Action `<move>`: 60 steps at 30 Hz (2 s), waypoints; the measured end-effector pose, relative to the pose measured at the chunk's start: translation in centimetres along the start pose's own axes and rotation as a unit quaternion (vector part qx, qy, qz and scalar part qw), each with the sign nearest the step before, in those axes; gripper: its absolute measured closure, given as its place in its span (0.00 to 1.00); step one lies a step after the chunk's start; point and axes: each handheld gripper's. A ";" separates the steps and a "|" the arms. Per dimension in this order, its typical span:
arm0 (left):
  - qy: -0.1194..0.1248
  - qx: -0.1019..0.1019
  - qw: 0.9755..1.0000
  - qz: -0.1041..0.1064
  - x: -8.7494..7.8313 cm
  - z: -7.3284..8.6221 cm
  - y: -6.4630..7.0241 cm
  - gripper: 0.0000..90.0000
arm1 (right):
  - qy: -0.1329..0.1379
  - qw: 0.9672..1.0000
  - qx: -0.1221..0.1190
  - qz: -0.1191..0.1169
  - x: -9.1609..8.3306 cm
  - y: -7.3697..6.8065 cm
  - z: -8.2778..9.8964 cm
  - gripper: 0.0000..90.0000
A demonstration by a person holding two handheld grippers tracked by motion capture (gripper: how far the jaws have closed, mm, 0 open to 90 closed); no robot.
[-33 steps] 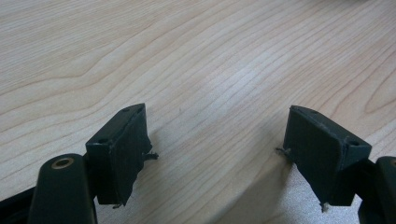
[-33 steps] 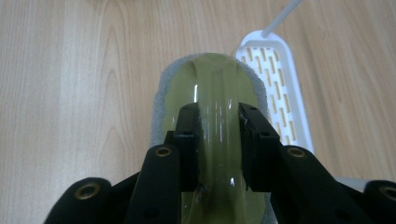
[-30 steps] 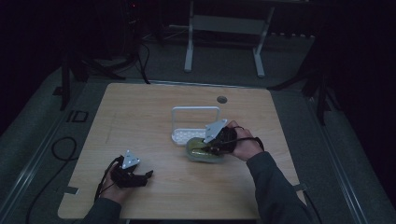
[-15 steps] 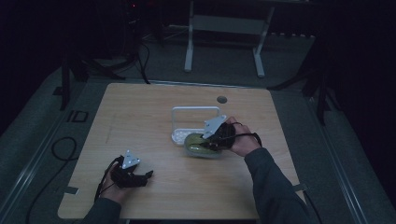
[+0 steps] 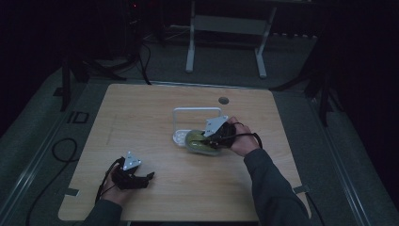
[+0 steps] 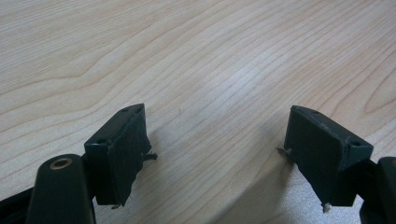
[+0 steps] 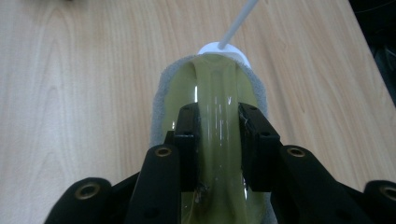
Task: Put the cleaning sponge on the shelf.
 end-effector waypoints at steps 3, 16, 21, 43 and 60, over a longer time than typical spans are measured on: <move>0.000 0.000 1.000 0.000 0.0 0.0 0.0 0.24 | -0.001 1.000 0.000 0.006 0.2 0.1 -0.1 0.79; 0.000 0.001 1.000 0.000 0.0 0.0 0.0 0.24 | 0.001 1.000 -0.005 0.005 1.1 0.9 -0.9 0.79; 0.000 0.001 1.000 0.000 0.0 0.0 0.0 0.24 | 0.001 1.000 -0.004 0.002 1.5 1.2 -0.7 0.79; -0.001 0.000 1.000 0.002 0.0 0.0 0.0 0.24 | -0.012 1.000 -0.009 -0.007 3.4 2.6 -1.2 0.79; -0.001 0.001 1.000 0.002 0.0 0.0 0.0 0.24 | -0.048 0.998 -0.039 0.010 4.7 2.8 -2.5 0.79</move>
Point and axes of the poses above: each handheld gripper's, and its own axes: x roughly forward along the jaws, z roughly out of its underside, y roughly to its right, and after that the axes turned 9 degrees about -z, right-handed
